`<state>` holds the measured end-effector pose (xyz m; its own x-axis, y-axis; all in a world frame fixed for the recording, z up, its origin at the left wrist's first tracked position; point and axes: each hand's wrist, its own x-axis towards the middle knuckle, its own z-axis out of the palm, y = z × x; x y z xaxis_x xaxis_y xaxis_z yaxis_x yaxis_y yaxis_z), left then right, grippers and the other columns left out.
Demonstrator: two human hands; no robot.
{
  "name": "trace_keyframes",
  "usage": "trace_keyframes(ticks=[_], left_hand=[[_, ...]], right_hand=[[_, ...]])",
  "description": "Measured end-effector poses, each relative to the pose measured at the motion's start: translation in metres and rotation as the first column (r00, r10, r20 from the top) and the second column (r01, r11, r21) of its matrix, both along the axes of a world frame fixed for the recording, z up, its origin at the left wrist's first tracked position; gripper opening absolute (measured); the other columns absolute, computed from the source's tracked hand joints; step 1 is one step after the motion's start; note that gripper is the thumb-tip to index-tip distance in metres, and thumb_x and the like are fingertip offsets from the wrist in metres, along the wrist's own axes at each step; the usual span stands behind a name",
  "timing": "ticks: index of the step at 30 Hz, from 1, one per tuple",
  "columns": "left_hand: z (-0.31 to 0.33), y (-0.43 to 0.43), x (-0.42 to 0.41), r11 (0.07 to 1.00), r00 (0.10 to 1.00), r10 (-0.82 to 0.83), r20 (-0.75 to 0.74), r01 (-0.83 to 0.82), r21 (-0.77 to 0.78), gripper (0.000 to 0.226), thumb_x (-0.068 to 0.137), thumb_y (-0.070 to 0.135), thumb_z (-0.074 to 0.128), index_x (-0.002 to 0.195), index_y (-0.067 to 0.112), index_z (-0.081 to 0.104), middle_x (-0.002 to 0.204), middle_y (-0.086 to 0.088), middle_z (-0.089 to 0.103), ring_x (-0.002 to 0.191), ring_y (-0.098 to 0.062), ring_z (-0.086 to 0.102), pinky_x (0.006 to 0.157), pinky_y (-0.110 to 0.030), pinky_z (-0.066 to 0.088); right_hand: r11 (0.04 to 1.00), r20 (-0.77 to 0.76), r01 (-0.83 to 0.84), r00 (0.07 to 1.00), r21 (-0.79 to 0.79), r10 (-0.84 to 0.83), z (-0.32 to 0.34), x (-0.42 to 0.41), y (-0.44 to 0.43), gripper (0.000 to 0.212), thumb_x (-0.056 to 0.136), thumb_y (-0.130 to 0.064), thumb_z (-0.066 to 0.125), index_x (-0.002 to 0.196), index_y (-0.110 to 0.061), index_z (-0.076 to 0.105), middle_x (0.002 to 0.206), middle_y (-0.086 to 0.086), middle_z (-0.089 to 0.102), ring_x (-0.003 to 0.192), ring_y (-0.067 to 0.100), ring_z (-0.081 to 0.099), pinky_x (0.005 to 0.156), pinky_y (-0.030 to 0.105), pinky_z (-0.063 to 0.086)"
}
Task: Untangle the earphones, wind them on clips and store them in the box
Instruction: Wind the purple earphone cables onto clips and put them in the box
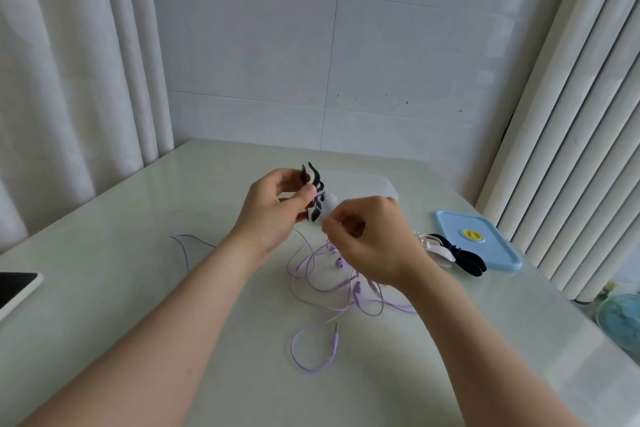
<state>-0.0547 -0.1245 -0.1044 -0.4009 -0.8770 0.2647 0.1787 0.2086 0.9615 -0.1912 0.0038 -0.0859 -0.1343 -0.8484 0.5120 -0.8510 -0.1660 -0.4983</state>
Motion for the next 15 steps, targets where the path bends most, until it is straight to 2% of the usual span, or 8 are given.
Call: trace_keyframes(ticks=[2,5,7,8,9,11,12,15], left_hand=[[-0.002,0.001,0.000,0.992,0.993,-0.023,0.113,0.036,-0.117,0.015,0.099,0.020,0.072,0.114,0.022,0.072,0.109,0.000,0.075,0.097,-0.027,0.075,0.089,-0.042,0.063],[-0.002,0.006,-0.003,0.983,0.982,-0.128,0.137,0.144,-0.116,0.015,0.102,0.016,0.068,0.116,0.020,0.072,0.103,0.000,0.074,0.092,-0.023,0.072,0.088,-0.036,0.061],[-0.001,0.007,-0.004,0.970,0.971,-0.165,0.173,0.192,-0.153,0.016,0.102,0.015,0.066,0.116,0.018,0.072,0.102,0.001,0.074,0.089,-0.015,0.069,0.083,-0.031,0.059],[-0.001,0.009,-0.004,0.960,0.962,-0.185,0.201,0.220,-0.171,0.016,0.102,0.016,0.067,0.117,0.018,0.073,0.103,0.002,0.075,0.087,-0.013,0.068,0.082,-0.030,0.058],[-0.001,0.010,-0.004,0.950,0.951,-0.211,0.228,0.254,-0.183,0.017,0.100,0.017,0.069,0.116,0.018,0.074,0.103,0.003,0.076,0.086,-0.011,0.069,0.081,-0.028,0.057],[-0.001,0.015,-0.004,0.930,0.922,-0.273,0.275,0.326,-0.171,0.016,0.098,0.019,0.073,0.114,0.019,0.075,0.099,0.007,0.077,0.085,-0.008,0.069,0.082,-0.024,0.056],[0.000,0.015,-0.004,0.921,0.909,-0.295,0.295,0.353,-0.166,0.016,0.097,0.018,0.074,0.113,0.019,0.075,0.098,0.007,0.077,0.086,-0.008,0.070,0.082,-0.023,0.055],[0.001,0.014,-0.003,0.909,0.900,-0.317,0.301,0.378,-0.174,0.019,0.096,0.013,0.074,0.114,0.017,0.075,0.103,0.000,0.079,0.095,-0.013,0.073,0.086,-0.025,0.056]], right_hand=[[0.992,0.116,0.057,0.992,-0.114,-0.044,0.004,0.003,-0.002,0.021,0.095,-0.018,0.065,0.075,-0.018,0.071,0.066,-0.008,0.066,0.050,0.013,0.052,0.060,0.013,0.034],[0.934,0.141,0.235,0.969,-0.270,-0.203,0.006,-0.003,-0.007,0.018,0.099,-0.024,0.065,0.082,-0.029,0.069,0.102,-0.010,0.063,0.058,0.007,0.057,0.060,0.011,0.037],[0.900,0.102,0.349,0.937,-0.262,-0.334,0.004,-0.011,-0.007,0.013,0.101,-0.035,0.063,0.094,-0.030,0.071,0.117,-0.008,0.051,0.064,0.009,0.058,0.061,0.024,0.047],[0.886,0.064,0.386,0.922,-0.256,-0.383,0.002,-0.015,-0.007,0.015,0.102,-0.039,0.061,0.098,-0.030,0.072,0.121,-0.006,0.047,0.067,0.015,0.060,0.060,0.031,0.049],[0.879,0.038,0.391,0.917,-0.273,-0.397,-0.001,-0.018,-0.009,0.016,0.103,-0.039,0.061,0.101,-0.028,0.073,0.121,-0.004,0.046,0.073,0.020,0.062,0.063,0.035,0.051],[0.879,0.010,0.356,0.928,-0.316,-0.373,-0.005,-0.023,-0.012,0.015,0.102,-0.032,0.064,0.100,-0.024,0.077,0.110,-0.001,0.052,0.089,0.024,0.059,0.078,0.042,0.050],[0.874,-0.016,0.360,0.923,-0.326,-0.385,-0.006,-0.024,-0.013,0.013,0.101,-0.030,0.066,0.099,-0.024,0.078,0.102,-0.001,0.055,0.092,0.026,0.056,0.081,0.043,0.046],[0.845,-0.037,0.420,0.889,-0.330,-0.456,-0.007,-0.031,-0.014,0.009,0.095,-0.032,0.074,0.094,-0.026,0.080,0.086,-0.002,0.061,0.085,0.025,0.056,0.079,0.041,0.043]])
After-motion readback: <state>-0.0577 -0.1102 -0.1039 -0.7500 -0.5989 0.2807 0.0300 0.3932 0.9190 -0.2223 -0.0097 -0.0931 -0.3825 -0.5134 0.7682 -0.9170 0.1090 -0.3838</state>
